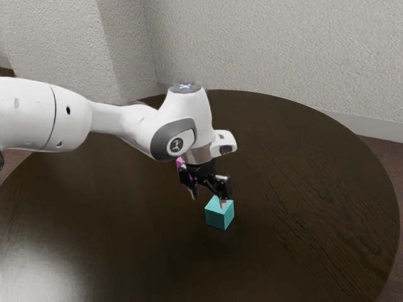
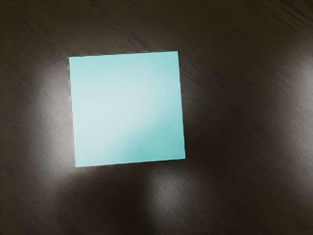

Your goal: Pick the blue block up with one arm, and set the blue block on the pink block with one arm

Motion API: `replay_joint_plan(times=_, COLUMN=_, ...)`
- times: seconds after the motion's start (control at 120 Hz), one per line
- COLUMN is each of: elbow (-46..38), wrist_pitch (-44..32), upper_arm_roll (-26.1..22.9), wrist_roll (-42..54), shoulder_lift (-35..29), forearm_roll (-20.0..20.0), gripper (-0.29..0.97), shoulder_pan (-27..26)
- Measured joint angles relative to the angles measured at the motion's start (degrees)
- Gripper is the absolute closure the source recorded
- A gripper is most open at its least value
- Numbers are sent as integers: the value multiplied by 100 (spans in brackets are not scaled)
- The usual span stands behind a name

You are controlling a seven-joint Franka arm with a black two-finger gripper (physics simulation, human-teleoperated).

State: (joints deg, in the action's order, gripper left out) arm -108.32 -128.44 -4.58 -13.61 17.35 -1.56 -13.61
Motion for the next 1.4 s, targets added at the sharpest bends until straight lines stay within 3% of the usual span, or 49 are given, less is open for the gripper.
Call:
replay_joint_plan(times=0.225, elbow=168, wrist_pitch=-574, upper_arm_roll=-137, wrist_roll=78, shoulder_lift=481, forearm_roll=326, gripper=5, shoulder_pan=163)
replay_joint_plan(times=0.433, elbow=236, wrist_pitch=-856, upper_arm_roll=-334, wrist_roll=131, shoulder_lift=757, forearm_roll=384, gripper=5, shoulder_pan=389)
replay_joint_plan(times=0.942, elbow=888, wrist_pitch=-616, upper_arm_roll=-514, wrist_roll=47, shoulder_lift=1467, forearm_roll=426, gripper=6, shoulder_pan=668)
replay_joint_plan(times=1.4, elbow=886, wrist_pitch=-561, upper_arm_roll=-513, wrist_roll=-11, shoulder_lift=1491, forearm_roll=776, gripper=29, shoulder_pan=663)
